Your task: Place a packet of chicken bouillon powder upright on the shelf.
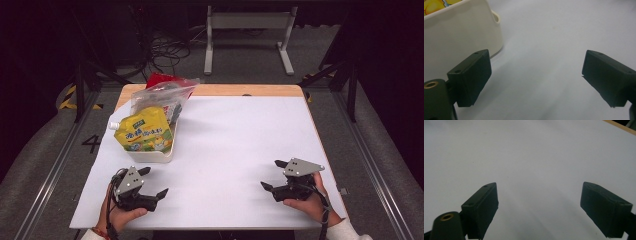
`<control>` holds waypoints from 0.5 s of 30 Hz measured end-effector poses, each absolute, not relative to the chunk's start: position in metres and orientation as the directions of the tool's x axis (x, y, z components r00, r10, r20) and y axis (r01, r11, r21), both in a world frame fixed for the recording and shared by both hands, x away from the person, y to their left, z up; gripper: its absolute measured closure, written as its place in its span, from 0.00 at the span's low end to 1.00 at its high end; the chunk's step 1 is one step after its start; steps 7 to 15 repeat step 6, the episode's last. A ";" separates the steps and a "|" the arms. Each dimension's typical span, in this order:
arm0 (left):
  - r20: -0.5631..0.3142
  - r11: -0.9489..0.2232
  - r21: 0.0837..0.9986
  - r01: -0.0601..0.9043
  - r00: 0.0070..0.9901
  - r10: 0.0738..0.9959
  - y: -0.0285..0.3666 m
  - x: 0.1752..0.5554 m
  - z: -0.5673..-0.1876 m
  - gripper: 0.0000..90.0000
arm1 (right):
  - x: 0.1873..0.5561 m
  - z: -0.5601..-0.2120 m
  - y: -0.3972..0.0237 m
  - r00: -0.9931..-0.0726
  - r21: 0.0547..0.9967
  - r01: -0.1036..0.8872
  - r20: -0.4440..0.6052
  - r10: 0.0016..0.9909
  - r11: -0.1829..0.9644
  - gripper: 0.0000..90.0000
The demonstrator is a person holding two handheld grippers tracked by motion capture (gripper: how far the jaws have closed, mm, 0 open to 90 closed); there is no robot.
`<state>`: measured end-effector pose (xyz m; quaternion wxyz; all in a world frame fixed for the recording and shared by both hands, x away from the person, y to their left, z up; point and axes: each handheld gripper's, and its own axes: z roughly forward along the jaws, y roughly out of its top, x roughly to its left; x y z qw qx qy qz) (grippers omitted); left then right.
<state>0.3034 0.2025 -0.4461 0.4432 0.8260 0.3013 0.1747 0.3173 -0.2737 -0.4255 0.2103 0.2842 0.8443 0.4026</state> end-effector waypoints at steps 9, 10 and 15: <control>0.022 -0.439 0.831 0.341 0.769 0.639 0.198 0.306 -0.447 0.10 | 0.317 -0.426 -0.276 -0.747 0.801 0.312 -0.126 0.653 0.511 0.16; 0.022 -0.439 0.831 0.341 0.769 0.639 0.198 0.306 -0.447 0.10 | 0.317 -0.426 -0.276 -0.747 0.801 0.312 -0.126 0.653 0.511 0.16; 0.022 -0.439 0.831 0.341 0.769 0.639 0.198 0.306 -0.447 0.10 | 0.317 -0.426 -0.276 -0.747 0.801 0.312 -0.126 0.653 0.511 0.16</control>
